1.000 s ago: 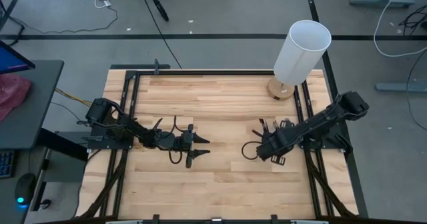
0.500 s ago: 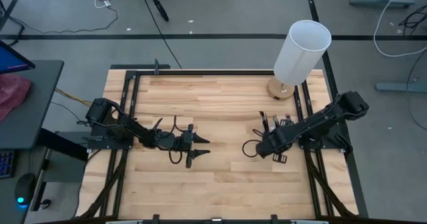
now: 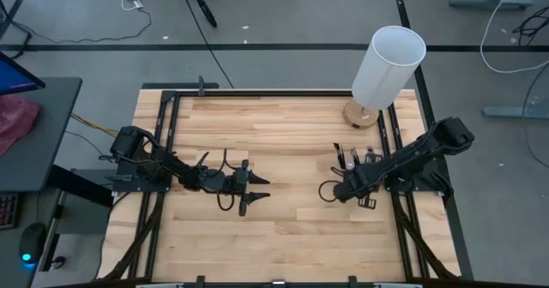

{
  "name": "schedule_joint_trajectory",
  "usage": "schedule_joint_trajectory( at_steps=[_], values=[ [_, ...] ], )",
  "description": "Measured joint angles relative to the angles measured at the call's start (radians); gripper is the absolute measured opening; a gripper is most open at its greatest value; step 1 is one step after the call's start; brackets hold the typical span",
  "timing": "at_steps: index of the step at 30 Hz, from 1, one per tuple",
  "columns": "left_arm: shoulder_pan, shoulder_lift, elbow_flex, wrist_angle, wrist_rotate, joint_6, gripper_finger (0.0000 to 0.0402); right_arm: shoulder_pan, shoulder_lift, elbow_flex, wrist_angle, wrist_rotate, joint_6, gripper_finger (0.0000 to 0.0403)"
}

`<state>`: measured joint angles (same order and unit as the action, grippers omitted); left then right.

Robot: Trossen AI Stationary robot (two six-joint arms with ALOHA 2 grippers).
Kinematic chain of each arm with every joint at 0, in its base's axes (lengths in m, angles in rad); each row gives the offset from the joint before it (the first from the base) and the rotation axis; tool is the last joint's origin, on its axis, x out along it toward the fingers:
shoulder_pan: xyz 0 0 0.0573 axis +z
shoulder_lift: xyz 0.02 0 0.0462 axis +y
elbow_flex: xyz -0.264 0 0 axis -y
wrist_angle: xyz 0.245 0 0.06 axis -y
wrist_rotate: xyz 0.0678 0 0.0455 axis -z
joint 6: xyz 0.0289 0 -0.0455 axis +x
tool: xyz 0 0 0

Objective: Put items in baskets/containers
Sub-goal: Adjust the transparent organizer, then return to Home Position

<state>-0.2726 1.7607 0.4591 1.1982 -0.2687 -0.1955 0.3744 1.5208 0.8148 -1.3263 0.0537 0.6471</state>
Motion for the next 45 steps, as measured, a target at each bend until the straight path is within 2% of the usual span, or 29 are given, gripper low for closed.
schedule_joint_trajectory(
  at_steps=[12,28,36,40,45],
  values=[
    [0.0,0.0,0.0,0.0,0.0,0.0,0.0195,-0.002,0.0,-0.047,0.007,0.105,0.089,0.0002],
    [0.0,0.0,0.0,0.001,0.0,-0.002,0.0195,-0.003,0.0,-0.045,-0.004,0.14,0.132,0.0002],
    [0.0,0.0,0.0,0.001,0.0,-0.002,0.0195,0.058,-0.014,0.097,-0.023,0.138,0.128,0.0002],
    [0.0,0.0,0.0,0.001,0.0,-0.002,0.0195,0.124,-0.1,0.119,0.173,0.199,0.102,0.0002],
    [0.0,0.0,0.0,0.002,0.0,-0.002,0.0195,0.167,-0.323,0.014,0.565,0.243,0.042,0.0001]
  ],
)
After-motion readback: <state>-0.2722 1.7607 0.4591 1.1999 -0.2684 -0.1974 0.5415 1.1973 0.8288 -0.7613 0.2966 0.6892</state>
